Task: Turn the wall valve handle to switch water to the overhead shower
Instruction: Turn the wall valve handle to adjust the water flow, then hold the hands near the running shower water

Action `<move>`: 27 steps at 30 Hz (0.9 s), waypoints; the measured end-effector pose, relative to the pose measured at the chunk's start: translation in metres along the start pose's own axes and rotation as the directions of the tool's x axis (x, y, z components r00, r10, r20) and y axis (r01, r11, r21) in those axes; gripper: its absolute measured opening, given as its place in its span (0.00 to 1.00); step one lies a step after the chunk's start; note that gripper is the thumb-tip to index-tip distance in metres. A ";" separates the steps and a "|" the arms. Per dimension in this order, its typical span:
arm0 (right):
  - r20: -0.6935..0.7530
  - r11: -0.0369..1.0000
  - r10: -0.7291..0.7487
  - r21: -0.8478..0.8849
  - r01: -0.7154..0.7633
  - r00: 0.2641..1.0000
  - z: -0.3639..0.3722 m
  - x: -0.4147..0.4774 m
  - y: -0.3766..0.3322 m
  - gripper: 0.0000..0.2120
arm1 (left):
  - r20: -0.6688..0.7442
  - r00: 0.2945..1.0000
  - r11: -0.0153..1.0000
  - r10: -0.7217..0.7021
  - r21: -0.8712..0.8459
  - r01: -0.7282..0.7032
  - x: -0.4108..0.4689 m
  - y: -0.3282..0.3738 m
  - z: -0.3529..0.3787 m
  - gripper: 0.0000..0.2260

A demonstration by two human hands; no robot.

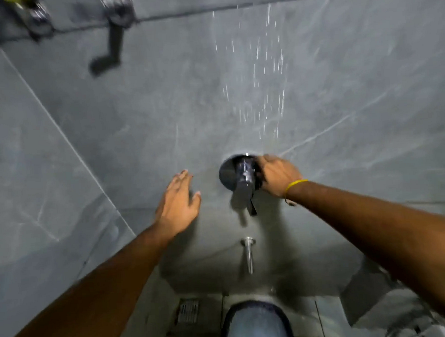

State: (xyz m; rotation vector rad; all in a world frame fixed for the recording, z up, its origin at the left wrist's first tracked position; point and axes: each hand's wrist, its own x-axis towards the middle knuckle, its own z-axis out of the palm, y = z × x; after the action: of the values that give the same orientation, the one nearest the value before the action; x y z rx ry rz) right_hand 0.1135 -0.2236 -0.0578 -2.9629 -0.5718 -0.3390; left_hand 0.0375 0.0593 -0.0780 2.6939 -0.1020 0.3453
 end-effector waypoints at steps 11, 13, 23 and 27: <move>-0.636 0.980 0.185 0.173 -0.096 0.749 -0.245 -0.072 -0.040 0.33 | -0.506 0.746 0.896 0.433 0.149 -0.419 -0.007 0.095 -0.222 0.34; -0.691 0.983 0.178 0.158 -0.094 0.701 -0.282 -0.085 -0.054 0.33 | -0.560 0.695 0.881 0.452 0.156 -0.447 -0.016 0.109 -0.256 0.32; -0.780 0.998 0.056 0.019 -0.065 0.623 -0.375 -0.127 -0.100 0.36 | -0.615 0.604 0.857 0.506 0.281 -0.432 -0.058 0.138 -0.339 0.31; -0.793 0.998 0.012 -0.031 -0.060 0.609 -0.388 -0.137 -0.107 0.33 | -0.643 0.574 0.857 0.507 0.308 -0.412 -0.065 0.141 -0.351 0.30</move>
State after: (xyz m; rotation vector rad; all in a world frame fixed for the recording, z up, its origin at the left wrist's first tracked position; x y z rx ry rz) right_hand -0.1273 -0.2296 0.2920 -2.4441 -0.3618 -1.5741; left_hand -0.1219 0.0787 0.2708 2.3946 -0.5773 1.5794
